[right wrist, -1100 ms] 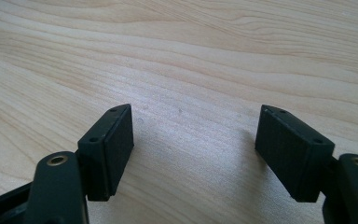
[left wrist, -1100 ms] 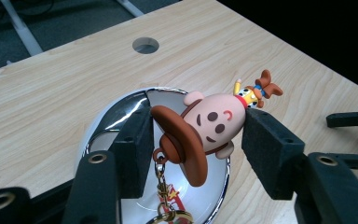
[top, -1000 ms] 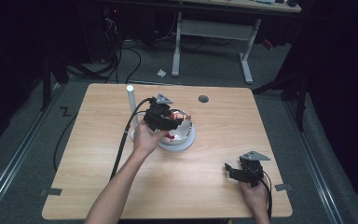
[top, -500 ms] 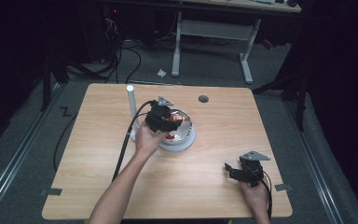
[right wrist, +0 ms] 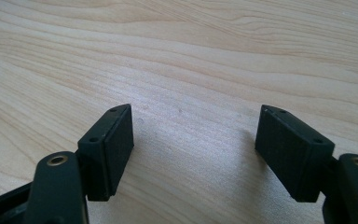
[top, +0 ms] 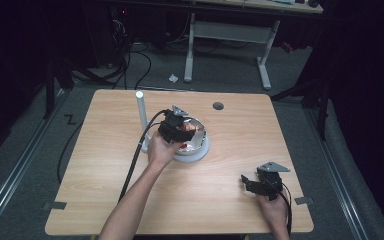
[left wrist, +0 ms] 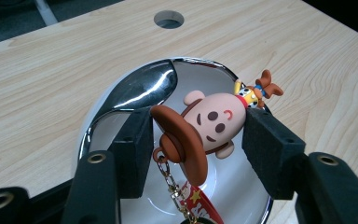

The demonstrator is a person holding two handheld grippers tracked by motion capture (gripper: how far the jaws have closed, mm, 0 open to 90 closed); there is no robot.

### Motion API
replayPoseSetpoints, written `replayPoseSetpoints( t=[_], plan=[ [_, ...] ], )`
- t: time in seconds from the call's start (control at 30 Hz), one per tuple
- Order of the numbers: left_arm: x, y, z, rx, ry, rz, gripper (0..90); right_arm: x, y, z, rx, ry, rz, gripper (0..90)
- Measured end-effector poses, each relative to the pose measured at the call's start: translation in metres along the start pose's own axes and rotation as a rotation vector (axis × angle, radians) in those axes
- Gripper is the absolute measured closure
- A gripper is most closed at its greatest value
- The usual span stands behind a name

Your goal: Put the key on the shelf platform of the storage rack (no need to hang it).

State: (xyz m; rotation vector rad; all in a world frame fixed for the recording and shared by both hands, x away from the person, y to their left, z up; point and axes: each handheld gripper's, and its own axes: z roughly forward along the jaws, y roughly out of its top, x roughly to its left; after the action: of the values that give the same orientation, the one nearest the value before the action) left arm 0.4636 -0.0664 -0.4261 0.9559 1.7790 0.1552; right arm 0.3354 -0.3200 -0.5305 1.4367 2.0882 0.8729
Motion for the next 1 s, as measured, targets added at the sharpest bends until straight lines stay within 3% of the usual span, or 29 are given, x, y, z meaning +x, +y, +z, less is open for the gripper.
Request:
replayPoseSetpoints(
  t=[0.1, 0.37, 0.4, 0.5, 0.73, 1.0],
  plan=[
    [0.0, -0.001, 0.0, -0.005, -0.001, -0.018, 44.4, 0.0, 0.0, 0.0, 0.0, -0.001, -0.001, 28.2],
    [0.008, -0.002, 0.002, -0.011, 0.018, -0.018, 44.4, 0.0, 0.0, 0.0, 0.0, -0.001, 0.001, 28.2],
    [0.061, 0.047, -0.01, 0.424, -0.156, 1.041, 44.4, 0.0, 0.0, 0.0, 0.0, 0.0, 0.001, 28.2],
    [0.062, 0.046, -0.009, 0.432, -0.146, 1.025, 44.3, 0.0, 0.0, 0.0, 0.0, -0.001, 0.0, 28.2],
    [0.066, 0.043, -0.002, 0.448, -0.109, 1.028, 44.0, 0.0, 0.0, 0.0, 0.0, -0.001, 0.0, 28.2],
    [0.069, 0.044, -0.001, 0.448, -0.096, 1.033, 42.6, 0.0, 0.0, 0.0, 0.0, 0.0, 0.001, 28.2]
  ],
)
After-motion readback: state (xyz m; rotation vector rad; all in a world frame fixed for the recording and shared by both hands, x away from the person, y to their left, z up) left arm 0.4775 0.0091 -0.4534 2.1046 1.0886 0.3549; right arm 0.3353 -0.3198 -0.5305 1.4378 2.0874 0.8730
